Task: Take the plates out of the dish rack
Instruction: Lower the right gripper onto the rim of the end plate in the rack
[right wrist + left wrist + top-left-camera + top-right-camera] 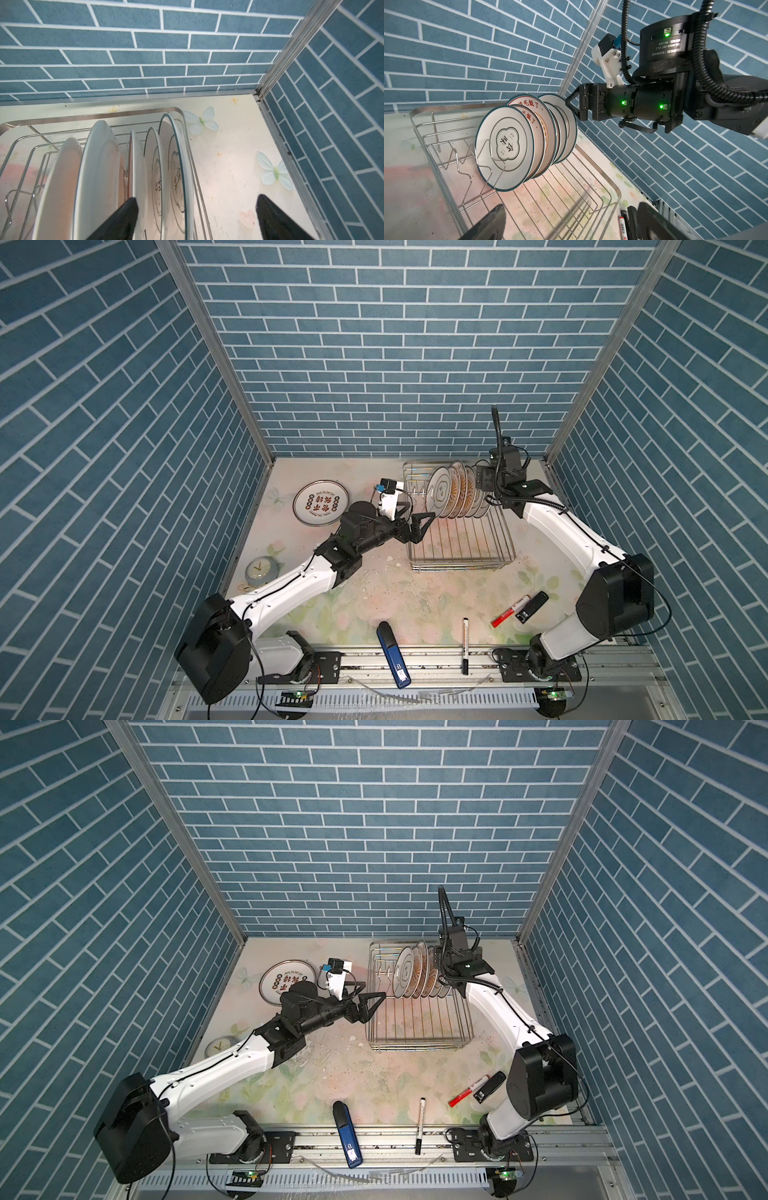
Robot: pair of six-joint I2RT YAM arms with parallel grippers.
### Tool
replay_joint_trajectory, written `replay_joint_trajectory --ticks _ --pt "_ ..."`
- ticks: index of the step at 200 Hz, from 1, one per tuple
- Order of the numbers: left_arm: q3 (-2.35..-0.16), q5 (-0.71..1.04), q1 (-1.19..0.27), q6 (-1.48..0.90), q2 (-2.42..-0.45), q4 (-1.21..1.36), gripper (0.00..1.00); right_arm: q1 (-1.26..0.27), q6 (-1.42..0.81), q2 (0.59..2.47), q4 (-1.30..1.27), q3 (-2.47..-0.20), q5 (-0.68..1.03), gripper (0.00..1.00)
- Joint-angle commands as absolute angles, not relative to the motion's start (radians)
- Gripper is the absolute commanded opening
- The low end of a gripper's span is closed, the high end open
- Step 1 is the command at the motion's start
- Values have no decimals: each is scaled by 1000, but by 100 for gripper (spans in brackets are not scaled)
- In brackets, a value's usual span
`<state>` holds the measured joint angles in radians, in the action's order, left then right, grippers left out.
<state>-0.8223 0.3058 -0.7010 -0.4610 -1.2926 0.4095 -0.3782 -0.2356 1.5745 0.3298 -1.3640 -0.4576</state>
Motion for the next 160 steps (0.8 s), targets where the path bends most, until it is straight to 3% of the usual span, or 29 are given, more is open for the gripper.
replay_joint_trajectory --ticks 1,39,111,130,160 --pt "-853 302 -706 -480 -1312 397 100 -357 -278 1579 344 -1377 -425 77" --pt "-842 229 -707 -505 -1312 408 100 -348 -270 1580 323 -1361 -390 56" --pt "-849 276 -707 -515 -1348 419 100 -347 -256 1652 366 -1405 -365 44" --pt "-845 277 -707 -515 -1345 419 100 -345 -253 1653 335 -1383 -385 34" --pt "-839 266 -707 -512 -1341 407 100 -346 -248 1677 321 -1387 -435 26"
